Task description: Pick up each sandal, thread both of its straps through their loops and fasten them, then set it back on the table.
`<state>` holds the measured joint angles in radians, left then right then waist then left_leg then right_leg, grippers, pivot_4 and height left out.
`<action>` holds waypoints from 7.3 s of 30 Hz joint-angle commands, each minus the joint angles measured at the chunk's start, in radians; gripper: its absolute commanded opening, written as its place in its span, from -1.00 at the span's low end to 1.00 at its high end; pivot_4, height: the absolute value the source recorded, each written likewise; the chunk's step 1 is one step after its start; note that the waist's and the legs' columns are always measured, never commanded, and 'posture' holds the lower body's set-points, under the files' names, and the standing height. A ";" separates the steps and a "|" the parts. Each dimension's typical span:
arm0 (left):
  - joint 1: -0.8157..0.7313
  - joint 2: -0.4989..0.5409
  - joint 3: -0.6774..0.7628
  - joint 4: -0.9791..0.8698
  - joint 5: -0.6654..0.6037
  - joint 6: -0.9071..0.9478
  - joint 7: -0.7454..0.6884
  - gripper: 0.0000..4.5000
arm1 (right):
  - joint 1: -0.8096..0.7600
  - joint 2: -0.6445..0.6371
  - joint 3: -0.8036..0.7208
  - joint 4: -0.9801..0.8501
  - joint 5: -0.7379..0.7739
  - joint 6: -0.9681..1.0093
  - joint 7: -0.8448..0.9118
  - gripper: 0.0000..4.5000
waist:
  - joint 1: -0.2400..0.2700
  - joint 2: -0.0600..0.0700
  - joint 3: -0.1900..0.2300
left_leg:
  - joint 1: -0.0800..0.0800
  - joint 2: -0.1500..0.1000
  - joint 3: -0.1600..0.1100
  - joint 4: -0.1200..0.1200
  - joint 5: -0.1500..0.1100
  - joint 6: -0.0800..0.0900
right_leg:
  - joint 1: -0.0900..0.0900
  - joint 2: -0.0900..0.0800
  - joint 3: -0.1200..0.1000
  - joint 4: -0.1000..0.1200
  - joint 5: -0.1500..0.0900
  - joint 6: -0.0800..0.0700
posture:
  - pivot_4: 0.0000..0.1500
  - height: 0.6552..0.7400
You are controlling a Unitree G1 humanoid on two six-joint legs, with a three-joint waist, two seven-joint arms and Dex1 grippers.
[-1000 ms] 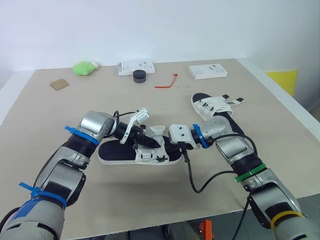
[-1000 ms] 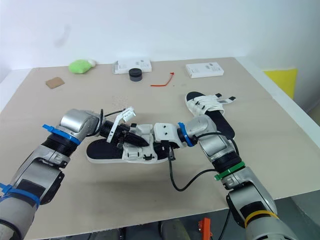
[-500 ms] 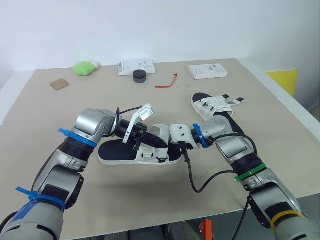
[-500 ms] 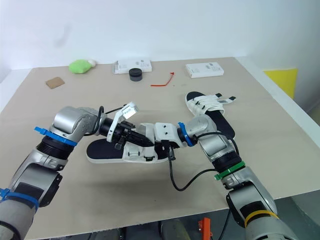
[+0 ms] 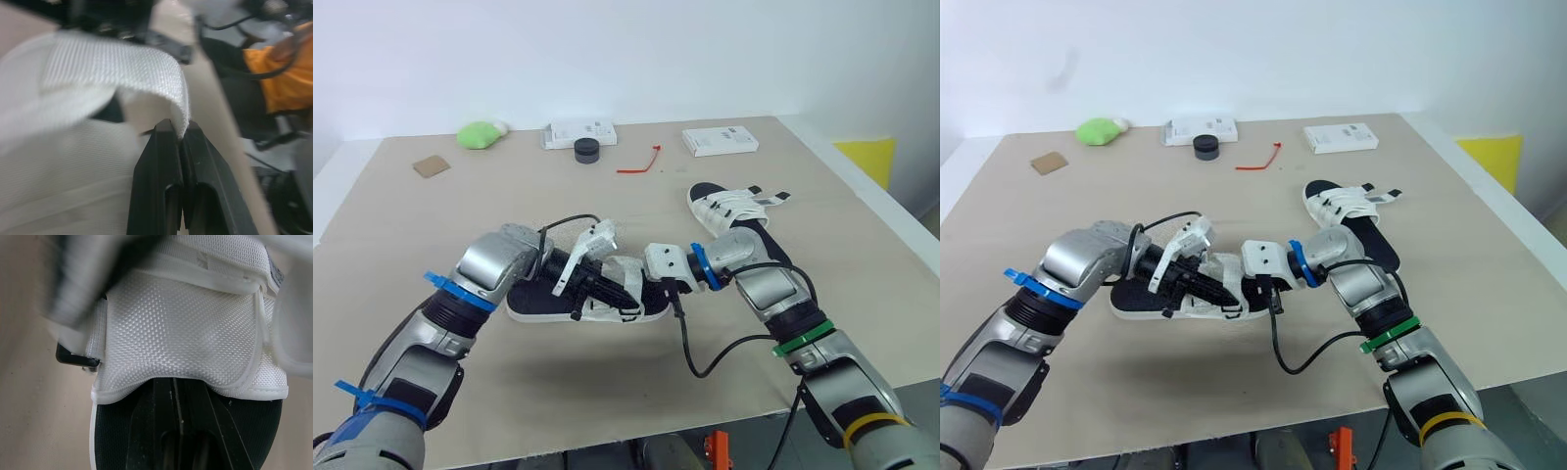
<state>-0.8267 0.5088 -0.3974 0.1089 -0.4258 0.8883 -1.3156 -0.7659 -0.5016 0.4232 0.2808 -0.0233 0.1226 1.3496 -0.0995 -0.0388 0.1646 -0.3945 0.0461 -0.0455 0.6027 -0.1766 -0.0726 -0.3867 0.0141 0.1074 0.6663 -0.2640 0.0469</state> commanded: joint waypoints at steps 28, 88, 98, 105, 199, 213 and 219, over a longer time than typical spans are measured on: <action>0.058 0.062 -0.025 -0.100 0.012 -0.001 -0.018 -0.56 | 0.024 -0.010 0.053 0.066 -0.060 0.014 0.002 -1.00 | -0.003 0.002 -0.001 | 0.001 0.003 0.000 -0.002 -0.005 0.012 | -0.001 0.005 0.000 0.001 -0.003 -0.006 | 1.00 1.00; 0.461 0.025 0.209 -0.457 -0.198 0.051 0.410 0.98 | 0.057 -0.030 0.052 0.011 -0.047 0.051 0.009 -1.00 | 0.016 -0.001 0.001 | 0.001 0.000 0.004 0.000 -0.003 0.013 | -0.001 0.000 0.003 0.000 -0.004 -0.007 | 1.00 1.00; 0.474 0.075 0.192 -0.502 -0.095 -0.157 0.357 0.98 | 0.067 -0.039 0.050 0.000 -0.047 0.055 0.011 -1.00 | 0.022 -0.001 0.001 | 0.000 0.000 0.004 0.001 -0.003 0.013 | -0.001 -0.001 0.003 0.000 -0.003 -0.007 | 1.00 1.00; 0.507 0.050 0.212 -0.482 -0.136 -0.196 0.348 0.98 | 0.061 -0.033 0.053 0.004 -0.048 0.053 0.012 -1.00 | 0.022 -0.001 0.001 | 0.000 0.000 0.005 0.001 -0.003 0.013 | -0.002 -0.001 0.003 0.000 -0.003 -0.007 | 1.00 1.00; 0.026 -0.410 0.954 0.393 -0.543 0.562 1.549 0.61 | 0.105 -0.049 0.039 -0.057 -0.045 0.093 -0.024 -1.00 | 0.018 0.000 -0.022 | 0.009 -0.014 -0.012 0.000 -0.003 -0.002 | 0.007 -0.005 0.000 -0.004 -0.003 0.000 | 1.00 1.00; -0.085 -0.343 0.896 0.208 -0.772 0.714 1.259 0.98 | 0.105 -0.047 0.037 -0.048 -0.048 0.088 -0.015 -1.00 | 0.007 -0.003 -0.011 | 0.014 -0.020 -0.026 -0.001 -0.008 -0.010 | 0.013 -0.006 -0.003 -0.017 0.000 0.003 | 1.00 1.00; 0.013 -0.082 0.661 -0.126 -0.763 0.604 0.814 0.98 | 0.096 -0.041 0.036 -0.037 -0.046 0.082 -0.005 -1.00 | -0.003 0.001 -0.009 | 0.000 -0.016 -0.029 -0.006 -0.014 -0.014 | 0.003 -0.001 -0.002 -0.016 -0.001 0.002 | 1.00 1.00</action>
<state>-0.8304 0.3870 0.3053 0.0679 -1.2116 1.5530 -0.3763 -0.7079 -0.5303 0.3986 0.1805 -0.0049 0.1850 1.3596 -0.1026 -0.0379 0.1556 -0.3932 0.0304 -0.0740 0.5953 -0.1905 -0.0873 -0.3844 0.0129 0.1057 0.6507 -0.2655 0.0482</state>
